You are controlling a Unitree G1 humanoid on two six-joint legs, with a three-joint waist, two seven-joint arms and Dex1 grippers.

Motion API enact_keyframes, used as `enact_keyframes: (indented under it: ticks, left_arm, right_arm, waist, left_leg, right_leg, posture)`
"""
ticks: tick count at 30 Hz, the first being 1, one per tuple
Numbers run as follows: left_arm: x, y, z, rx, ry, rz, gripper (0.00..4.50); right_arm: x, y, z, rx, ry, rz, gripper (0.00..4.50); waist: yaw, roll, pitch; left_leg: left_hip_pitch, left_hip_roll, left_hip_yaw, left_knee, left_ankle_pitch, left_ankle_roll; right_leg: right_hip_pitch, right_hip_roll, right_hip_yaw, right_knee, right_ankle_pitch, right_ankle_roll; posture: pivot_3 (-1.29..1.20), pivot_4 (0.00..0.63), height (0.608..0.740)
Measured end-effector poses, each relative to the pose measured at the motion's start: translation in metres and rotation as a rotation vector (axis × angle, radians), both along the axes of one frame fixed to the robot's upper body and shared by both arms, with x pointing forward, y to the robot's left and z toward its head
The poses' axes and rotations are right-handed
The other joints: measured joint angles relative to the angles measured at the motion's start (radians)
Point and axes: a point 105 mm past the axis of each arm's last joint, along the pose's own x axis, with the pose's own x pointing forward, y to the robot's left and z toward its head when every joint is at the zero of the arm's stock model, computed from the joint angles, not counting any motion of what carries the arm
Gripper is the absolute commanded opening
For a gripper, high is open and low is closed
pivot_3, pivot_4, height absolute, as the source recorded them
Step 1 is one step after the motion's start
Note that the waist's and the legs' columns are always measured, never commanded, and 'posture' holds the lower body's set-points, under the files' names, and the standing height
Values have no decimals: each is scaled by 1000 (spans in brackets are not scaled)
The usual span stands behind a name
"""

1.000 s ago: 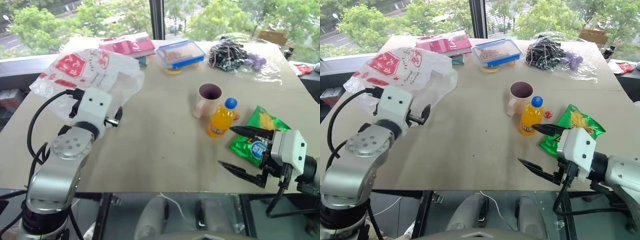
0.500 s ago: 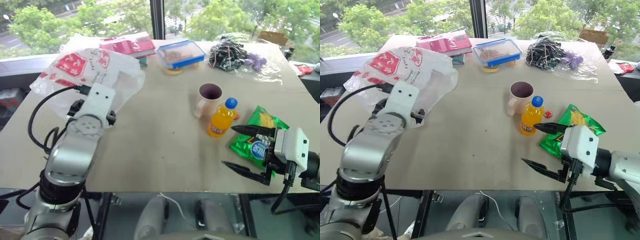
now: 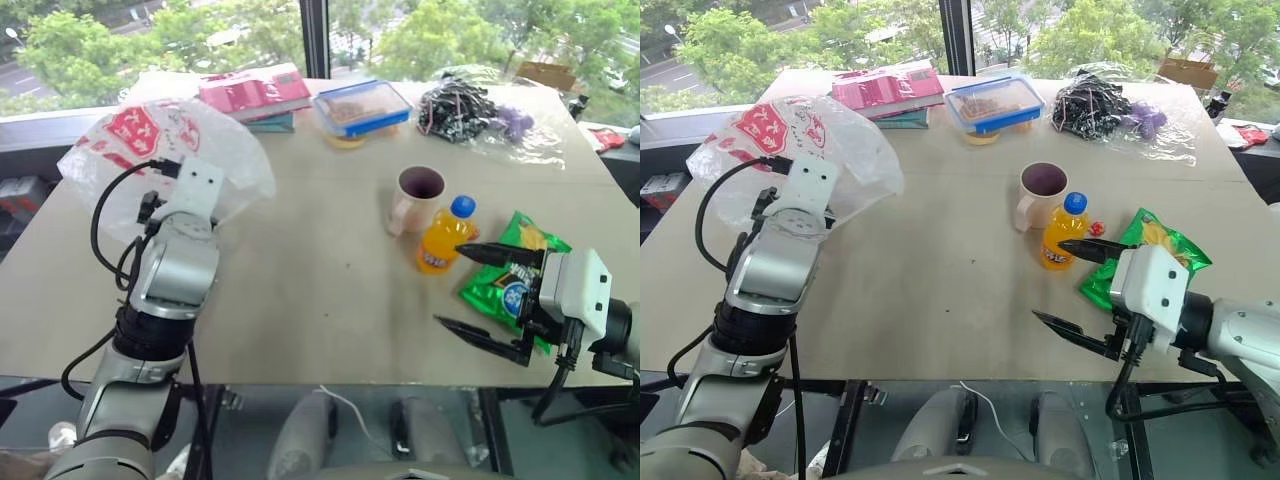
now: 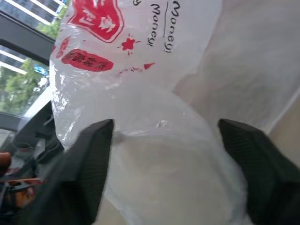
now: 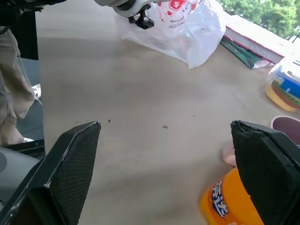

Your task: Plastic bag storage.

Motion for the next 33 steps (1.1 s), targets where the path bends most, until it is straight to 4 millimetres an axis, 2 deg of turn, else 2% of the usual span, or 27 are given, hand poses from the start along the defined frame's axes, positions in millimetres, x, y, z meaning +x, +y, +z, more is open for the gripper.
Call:
enact_keyframes:
  ticks: [3, 4, 8, 11, 13, 14, 17, 19, 21, 24, 25, 26, 29, 33]
  left_arm:
    - [-2, 3, -5, 2, 16, 6, 342]
    - [-3, 4, -6, 3, 19, 12, 104]
    - [-10, 6, -8, -10, 24, 4, 104]
    - [-12, 3, -3, -96, -5, -40, 104]
    - [-12, -19, 0, -231, -16, -168, 104]
    - [-13, -43, 0, -329, -5, -287, 104]
    - [-23, -94, 1, -467, 56, -551, 104]
    - [-34, -110, 7, -536, 77, -680, 104]
    - [-37, -110, 14, -588, 65, -720, 104]
    - [-34, -100, 35, -693, -15, -736, 104]
    - [-32, -97, 43, -728, -52, -740, 104]
    - [-28, -89, 62, -809, -130, -749, 104]
    - [-30, -78, 80, -926, -198, -789, 104]
    - [-41, -65, 84, -1051, -224, -841, 104]
  right_arm:
    - [1, 2, -2, 0, 11, 1, 4500]
    - [1, 2, -2, 0, 12, 0, 4500]
    - [1, 4, -2, 2, 12, 9, 4500]
    - [2, 5, -4, 2, 25, 15, 4500]
    - [2, 6, -5, 2, 27, 18, 4500]
    - [3, 6, -6, 2, 29, 19, 4500]
    - [4, 7, -6, 6, 28, 22, 4500]
    - [4, 7, -5, 7, 26, 22, 4500]
    - [5, 6, -6, 9, 28, 19, 4500]
    - [5, 6, -5, 16, 21, 19, 4500]
    - [5, 7, -5, 19, 20, 20, 4500]
    - [5, 9, -6, 22, 22, 26, 4500]
    - [7, 10, -6, 34, 15, 17, 4500]
    - [14, 12, -3, 46, 15, -23, 4500]
  waist:
    - [0, 0, 0]
    - [0, 0, 0]
    - [-1, 0, 0]
    - [0, 0, 0]
    - [4, 0, 0]
    - [8, 0, 0]
    - [9, 0, 0]
    - [1, 0, 0]
    - [-4, 0, 0]
    - [-2, 0, 0]
    - [-2, 0, 0]
    - [-2, 0, 0]
    - [-4, 0, 0]
    - [-8, 0, 0]
  left_leg:
    - [0, 0, 0, 0, 0, 0]
    - [0, 0, 0, 0, 0, 0]
    - [0, 0, 0, 0, 0, 0]
    - [-1, 0, 0, 0, 0, 0]
    - [-1, -1, -1, 0, 0, 0]
    - [-2, -2, -1, 1, 0, 0]
    - [-3, -3, -1, 2, 0, 0]
    - [-3, -3, -1, 1, 0, 0]
    - [-1, -1, -1, 1, 0, 0]
    - [-1, 0, -2, 2, 0, 0]
    - [0, 0, -2, 2, 0, 0]
    - [0, 0, -2, 3, 0, 0]
    - [0, -1, -1, 3, 0, 0]
    - [1, 0, -1, 3, 0, 0]
  right_leg:
    - [0, 0, 0, 0, 0, 0]
    - [0, -1, 0, 0, 0, 0]
    - [0, -3, 0, 0, 0, 0]
    - [-1, -5, -1, 0, 0, 0]
    - [-1, -6, -2, 0, 0, 0]
    - [-1, -7, -2, 0, 0, 0]
    - [-1, -6, -2, 0, 0, 0]
    - [-1, -5, -2, 0, 0, 0]
    - [-1, -1, -2, 0, 0, 0]
    - [0, 2, -2, 1, 0, 0]
    - [1, 2, -3, 1, 0, 0]
    - [2, 2, -3, 1, 0, 0]
    - [2, 2, -2, 0, 0, 0]
    - [1, 2, -2, 1, 0, 0]
  posture:
    - [0, 150, 740]
    - [0, 150, 740]
    - [0, 150, 740]
    - [0, 150, 740]
    - [0, 150, 740]
    - [0, 150, 740]
    - [0, 150, 740]
    - [0, 150, 740]
    - [0, 150, 740]
    - [0, 150, 740]
    - [0, 150, 740]
    - [0, 150, 740]
    - [0, 150, 740]
    - [0, 150, 740]
